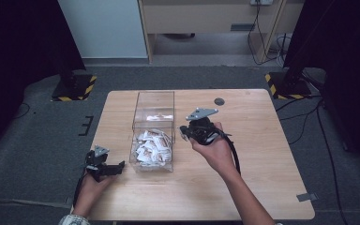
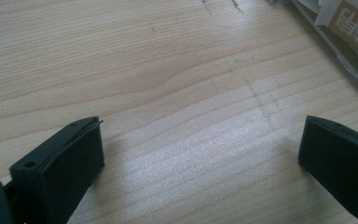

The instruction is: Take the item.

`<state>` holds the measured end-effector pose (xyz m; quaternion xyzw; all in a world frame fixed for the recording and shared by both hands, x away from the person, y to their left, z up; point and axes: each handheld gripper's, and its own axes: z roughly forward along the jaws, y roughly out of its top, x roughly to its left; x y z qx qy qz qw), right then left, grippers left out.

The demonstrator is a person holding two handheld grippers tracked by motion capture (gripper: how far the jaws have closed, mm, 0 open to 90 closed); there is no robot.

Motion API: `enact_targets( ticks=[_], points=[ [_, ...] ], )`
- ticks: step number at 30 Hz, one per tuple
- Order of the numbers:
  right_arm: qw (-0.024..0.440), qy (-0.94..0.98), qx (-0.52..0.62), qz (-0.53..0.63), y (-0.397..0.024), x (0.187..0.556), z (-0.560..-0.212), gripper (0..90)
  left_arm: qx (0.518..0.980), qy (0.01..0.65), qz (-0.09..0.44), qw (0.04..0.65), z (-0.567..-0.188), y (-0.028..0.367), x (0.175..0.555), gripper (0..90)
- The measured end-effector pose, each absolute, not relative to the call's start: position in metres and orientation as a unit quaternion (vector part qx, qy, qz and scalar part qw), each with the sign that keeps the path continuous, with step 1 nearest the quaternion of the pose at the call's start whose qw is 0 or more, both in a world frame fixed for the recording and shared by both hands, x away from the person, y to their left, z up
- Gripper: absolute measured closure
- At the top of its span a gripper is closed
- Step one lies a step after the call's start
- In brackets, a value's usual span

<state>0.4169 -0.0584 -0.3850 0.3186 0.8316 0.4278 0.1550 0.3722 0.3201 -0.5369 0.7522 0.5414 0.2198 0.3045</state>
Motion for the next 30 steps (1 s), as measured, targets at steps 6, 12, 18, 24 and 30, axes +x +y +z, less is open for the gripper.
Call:
enact_targets(
  ticks=[6,12,18,24,30],
  points=[
    [0.161,0.828,0.328,0.426,-0.070,0.421,-0.386,90.0,0.752,0.541,0.220,0.305,-0.537,0.320,0.372,0.0],
    [0.168,0.826,0.336,0.421,-0.082,0.425,-0.385,90.0,0.752,0.541,0.220,0.305,-0.537,0.320,0.372,0.0],
    [0.174,0.821,0.346,0.419,-0.095,0.427,-0.386,90.0,0.752,0.541,0.220,0.305,-0.537,0.320,0.372,0.0],
    [0.180,0.818,0.353,0.417,-0.105,0.430,-0.386,90.0,0.752,0.541,0.220,0.305,-0.537,0.320,0.372,0.0],
    [0.184,0.808,0.372,0.418,-0.118,0.436,-0.390,90.0,0.752,0.541,0.220,0.305,-0.537,0.320,0.372,0.0]
  ],
)
